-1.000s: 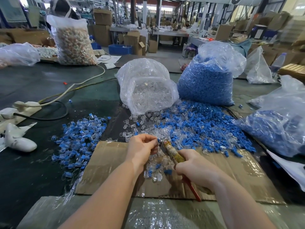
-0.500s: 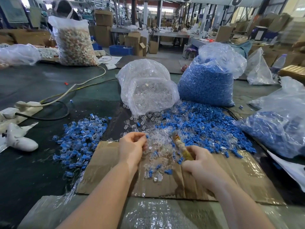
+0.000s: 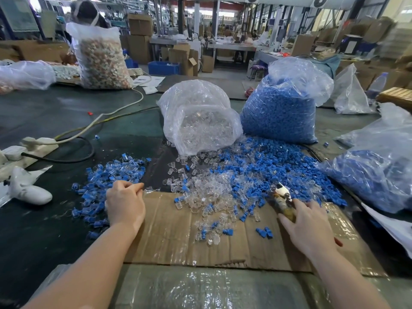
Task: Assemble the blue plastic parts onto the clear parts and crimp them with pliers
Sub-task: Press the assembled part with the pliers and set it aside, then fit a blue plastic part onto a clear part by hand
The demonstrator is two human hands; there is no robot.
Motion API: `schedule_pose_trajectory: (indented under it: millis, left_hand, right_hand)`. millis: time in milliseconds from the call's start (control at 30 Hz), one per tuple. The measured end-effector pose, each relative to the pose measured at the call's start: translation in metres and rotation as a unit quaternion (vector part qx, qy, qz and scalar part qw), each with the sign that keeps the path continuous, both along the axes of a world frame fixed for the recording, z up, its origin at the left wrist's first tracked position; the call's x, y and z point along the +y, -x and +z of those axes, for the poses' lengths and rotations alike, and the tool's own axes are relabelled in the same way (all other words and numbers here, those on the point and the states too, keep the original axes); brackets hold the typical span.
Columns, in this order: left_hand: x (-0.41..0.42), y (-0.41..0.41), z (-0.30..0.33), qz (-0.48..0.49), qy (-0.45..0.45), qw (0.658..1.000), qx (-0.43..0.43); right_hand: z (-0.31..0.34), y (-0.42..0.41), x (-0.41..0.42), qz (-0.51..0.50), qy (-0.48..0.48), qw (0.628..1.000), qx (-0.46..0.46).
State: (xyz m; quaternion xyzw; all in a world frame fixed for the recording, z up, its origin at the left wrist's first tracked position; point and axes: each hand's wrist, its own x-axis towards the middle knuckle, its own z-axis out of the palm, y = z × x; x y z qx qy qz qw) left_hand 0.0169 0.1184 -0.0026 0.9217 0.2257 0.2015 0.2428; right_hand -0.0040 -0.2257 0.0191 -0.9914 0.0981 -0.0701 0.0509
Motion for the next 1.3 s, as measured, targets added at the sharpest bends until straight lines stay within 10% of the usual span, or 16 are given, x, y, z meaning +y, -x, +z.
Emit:
schedule_pose_trajectory:
  millis: [433,633,900,1300]
  left_hand:
    - [-0.071,0.021,0.008,-0.316,0.029,0.948,0.009]
    - [-0.074,0.036,0.009,-0.455,0.097,0.882,0.073]
    - [-0.082,0.031,-0.008,-0.437,-0.157,0.879,0.112]
    - [-0.115,-0.002,-0.008,-0.321,-0.18,0.927,0.078]
  right_hand:
    - [0.005,0.018,0.026,0.097,-0.047,0.985,-0.133]
    - [0.008,0.033,0.032,0.148,-0.129,0.98,-0.04]
    - [-0.009,0.026,0.054,0.151,-0.132,0.979,-0.041]
    - [-0.021,-0.007,0.075,0.142,-0.14,0.974,-0.11]
